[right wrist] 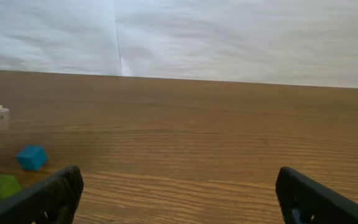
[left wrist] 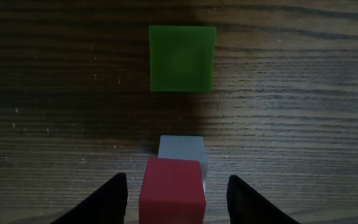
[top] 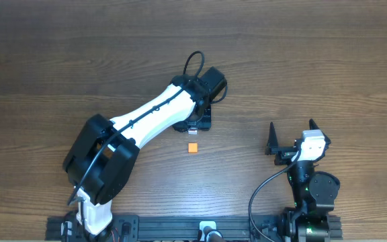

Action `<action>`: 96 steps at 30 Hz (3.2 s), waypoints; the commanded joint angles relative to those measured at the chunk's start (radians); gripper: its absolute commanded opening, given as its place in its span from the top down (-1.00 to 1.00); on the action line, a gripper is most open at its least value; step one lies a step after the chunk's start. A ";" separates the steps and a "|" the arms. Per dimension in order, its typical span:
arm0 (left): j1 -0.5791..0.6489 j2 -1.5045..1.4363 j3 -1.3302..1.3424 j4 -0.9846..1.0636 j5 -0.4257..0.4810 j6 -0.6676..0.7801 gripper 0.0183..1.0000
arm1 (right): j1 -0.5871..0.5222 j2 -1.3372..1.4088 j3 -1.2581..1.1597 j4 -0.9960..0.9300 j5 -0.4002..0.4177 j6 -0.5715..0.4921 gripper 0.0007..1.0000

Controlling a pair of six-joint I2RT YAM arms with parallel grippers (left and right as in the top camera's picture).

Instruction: Stack Cubes

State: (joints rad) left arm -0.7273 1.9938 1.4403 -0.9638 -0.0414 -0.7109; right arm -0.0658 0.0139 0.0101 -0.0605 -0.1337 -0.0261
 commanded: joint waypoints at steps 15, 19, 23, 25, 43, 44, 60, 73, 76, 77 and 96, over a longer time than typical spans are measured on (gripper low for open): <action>-0.006 0.017 0.019 0.006 0.007 -0.027 0.23 | -0.005 -0.008 -0.005 -0.003 -0.015 0.002 -0.98; -0.006 0.017 0.019 0.006 0.007 -0.027 0.26 | -0.005 -0.008 -0.005 -0.003 -0.015 0.002 -0.99; -0.006 0.017 0.019 0.006 0.007 -0.030 0.26 | -0.005 -0.008 -0.005 -0.003 -0.015 0.002 -0.99; -0.006 0.017 0.019 0.006 0.007 -0.030 0.26 | -0.005 -0.008 -0.005 -0.003 -0.015 0.002 -0.98; -0.006 0.017 0.019 0.014 0.021 -0.030 0.24 | -0.005 -0.008 -0.005 -0.003 -0.015 0.002 -0.98; -0.006 0.017 0.019 0.014 0.021 -0.029 0.19 | -0.005 -0.008 -0.005 -0.003 -0.015 0.002 -0.98; -0.044 -0.072 0.019 -0.138 0.006 -0.083 -0.22 | -0.005 -0.008 -0.005 -0.003 -0.015 0.002 -0.99; -0.128 -0.089 -0.071 -0.113 0.033 -0.166 -0.18 | -0.005 -0.008 -0.005 -0.003 -0.015 0.002 -0.99; -0.128 -0.089 -0.113 -0.062 0.042 -0.169 -0.18 | -0.005 -0.008 -0.005 -0.003 -0.015 0.002 -0.98; -0.128 -0.089 -0.127 -0.042 0.046 -0.169 -0.19 | -0.005 -0.008 -0.005 -0.003 -0.015 0.002 -0.98; -0.123 -0.066 -0.165 0.023 0.048 -0.169 -0.06 | -0.005 -0.008 -0.005 -0.003 -0.015 0.002 -0.99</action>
State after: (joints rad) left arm -0.8528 1.9259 1.2842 -0.9436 0.0002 -0.8650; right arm -0.0658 0.0139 0.0101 -0.0605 -0.1337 -0.0269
